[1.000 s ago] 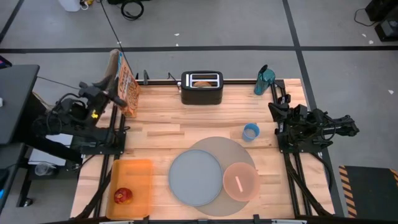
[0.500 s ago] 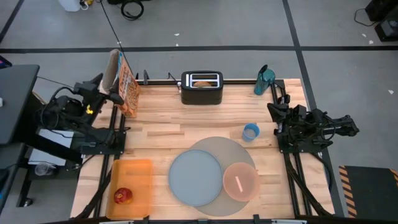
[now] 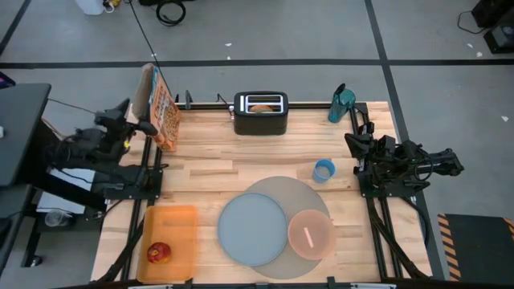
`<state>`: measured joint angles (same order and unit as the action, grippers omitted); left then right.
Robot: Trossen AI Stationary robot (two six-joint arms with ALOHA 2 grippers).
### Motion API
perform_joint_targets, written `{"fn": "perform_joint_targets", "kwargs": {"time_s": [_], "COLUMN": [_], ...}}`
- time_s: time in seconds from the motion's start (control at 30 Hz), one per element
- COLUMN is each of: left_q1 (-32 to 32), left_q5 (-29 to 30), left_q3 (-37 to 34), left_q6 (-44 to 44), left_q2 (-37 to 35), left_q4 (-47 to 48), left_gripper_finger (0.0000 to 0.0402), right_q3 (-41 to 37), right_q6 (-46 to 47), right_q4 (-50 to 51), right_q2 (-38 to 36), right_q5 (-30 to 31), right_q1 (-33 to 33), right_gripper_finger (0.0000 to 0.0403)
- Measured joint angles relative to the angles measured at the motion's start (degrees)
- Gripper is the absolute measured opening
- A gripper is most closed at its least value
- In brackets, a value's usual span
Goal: Arrange a breakfast setting
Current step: Pour the cereal from the cereal box into the pink bowl
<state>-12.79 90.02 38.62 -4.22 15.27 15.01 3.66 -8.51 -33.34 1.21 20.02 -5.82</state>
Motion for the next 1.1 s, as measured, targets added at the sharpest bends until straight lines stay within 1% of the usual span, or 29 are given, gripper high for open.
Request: {"fn": "perform_joint_targets", "kwargs": {"time_s": [0.07, 0.13, 0.23, 0.33, 0.4, 0.53, 0.57, 0.63, 0.73, 0.83, 0.87, 0.93, 1.0, 1.1], "left_q1": [1.22, 2.61, 3.75, 3.47, 3.29, 3.3, 3.3, 3.32, 3.32, 3.32, 3.3, 3.3, 3.3, 3.3], "left_q5": [-0.01, 0.0, -0.55, -6.83, -10.1, -10.19, -10.14, -10.02, -10.88, -15.09, -15.44, -15.42, -14.53, -10.94], "left_q3": [-0.03, -0.03, -0.03, -0.03, 0.01, 0.01, 0.01, 0.01, 0.01, 0.0, -0.01, -0.03, -0.03, -0.01], "left_q6": [5.31, 6.61, 6.98, 10.72, 15.49, 25.55, 26.99, 27.54, 24.67, 19.73, 17.08, 12.55, 6.2, -3.91], "left_q2": [-0.87, -1.3, -1.53, -2.04, -2.41, -2.32, -2.33, -2.33, -2.32, -2.15, -2.13, -2.13, -2.15, -2.15], "left_q4": [6.14, 8.76, 9.96, 13.23, 17.78, 30.39, 32.15, 32.7, 30.91, 26.68, 24.94, 20.49, 14.68, 5.16], "left_gripper_finger": [0.0344, 0.0344, 0.0344, 0.0344, 0.0344, 0.0344, 0.0344, 0.0344, 0.0344, 0.0344, 0.0344, 0.0344, 0.0344, 0.0343], "right_q3": [0.0, 0.0, 0.0, 0.0, 0.0, 0.0, 0.0, 0.0, 0.0, 0.0, 0.0, 0.0, 0.0, 0.0], "right_q6": [-0.02, -0.02, -0.02, 0.0, 0.0, -0.02, 0.0, -0.01, -0.01, -0.02, -0.01, 0.02, 0.04, 0.03], "right_q4": [0.0, -0.02, 0.0, 0.49, 0.86, 1.08, 1.14, 1.11, 1.11, 1.09, 1.04, 1.03, 1.03, 1.05], "right_q2": [0.0, 0.0, 0.02, 0.0, 0.0, 0.02, 0.02, 0.02, 0.02, 0.02, 0.02, 0.03, 0.04, 0.04], "right_q5": [0.01, 0.01, 0.01, -0.04, -0.03, -0.21, -0.23, -0.21, -0.21, -0.16, -0.19, -0.19, -0.17, -0.16], "right_q1": [0.0, 0.0, 0.0, 0.0, 0.0, 0.0, 0.0, 0.0, 0.0, 0.0, 0.0, 0.0, 0.0, 0.0], "right_gripper_finger": [0.0038, 0.0038, 0.0038, 0.0038, 0.0038, 0.0038, 0.0038, 0.0038, 0.0038, 0.0038, 0.0038, 0.0038, 0.0038, 0.0038]}}
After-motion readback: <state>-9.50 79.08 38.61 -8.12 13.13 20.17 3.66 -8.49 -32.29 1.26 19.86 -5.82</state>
